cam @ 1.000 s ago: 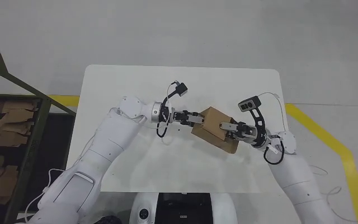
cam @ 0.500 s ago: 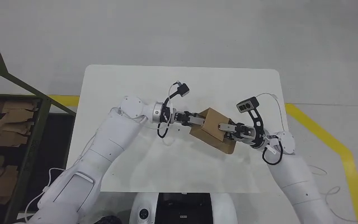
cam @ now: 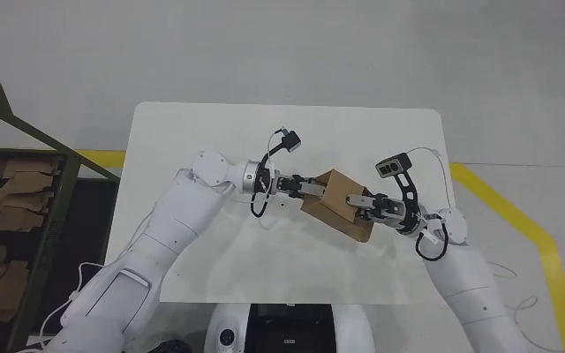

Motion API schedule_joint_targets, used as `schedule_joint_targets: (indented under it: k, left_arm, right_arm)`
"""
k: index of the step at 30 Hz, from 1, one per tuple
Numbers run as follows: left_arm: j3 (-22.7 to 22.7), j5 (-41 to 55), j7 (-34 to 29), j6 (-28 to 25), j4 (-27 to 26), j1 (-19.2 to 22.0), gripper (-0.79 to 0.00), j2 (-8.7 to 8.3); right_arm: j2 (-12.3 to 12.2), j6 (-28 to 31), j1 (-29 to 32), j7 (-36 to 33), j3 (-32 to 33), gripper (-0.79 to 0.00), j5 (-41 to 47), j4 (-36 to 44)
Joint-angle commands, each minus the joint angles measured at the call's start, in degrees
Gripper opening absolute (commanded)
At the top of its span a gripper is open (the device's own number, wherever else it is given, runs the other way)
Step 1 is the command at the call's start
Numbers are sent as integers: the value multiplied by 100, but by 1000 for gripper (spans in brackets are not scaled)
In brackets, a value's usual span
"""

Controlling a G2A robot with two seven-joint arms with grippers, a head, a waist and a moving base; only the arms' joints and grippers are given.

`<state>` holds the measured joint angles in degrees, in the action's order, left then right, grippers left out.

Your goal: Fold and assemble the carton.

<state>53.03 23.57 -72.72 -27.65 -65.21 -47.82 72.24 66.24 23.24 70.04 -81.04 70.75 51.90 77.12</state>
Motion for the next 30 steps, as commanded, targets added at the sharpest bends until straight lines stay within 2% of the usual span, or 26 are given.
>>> schedule_joint_targets:
  k: [1,8,14,20,30]
  left_arm:
    - [78,36,59,-68,55,-14,0,-18]
    - [374,136,164,-275,0,-159,0,-105]
    - [498,125,124,-290,-137,-269,0,-164]
    - [546,67,16,-291,-269,-350,0,-209]
    - [467,-270,-176,-215,-609,-498,0,-287]
  right_arm:
    - [-2,-20,6,-20,38,-785,11,-7]
    - [-30,-239,13,-239,178,-785,-58,15]
    - [-71,-695,-57,-696,167,-785,-288,86]
    - [-181,-696,-123,-696,-52,-785,-432,130]
    - [-362,-695,-292,-696,-337,-785,-133,62]
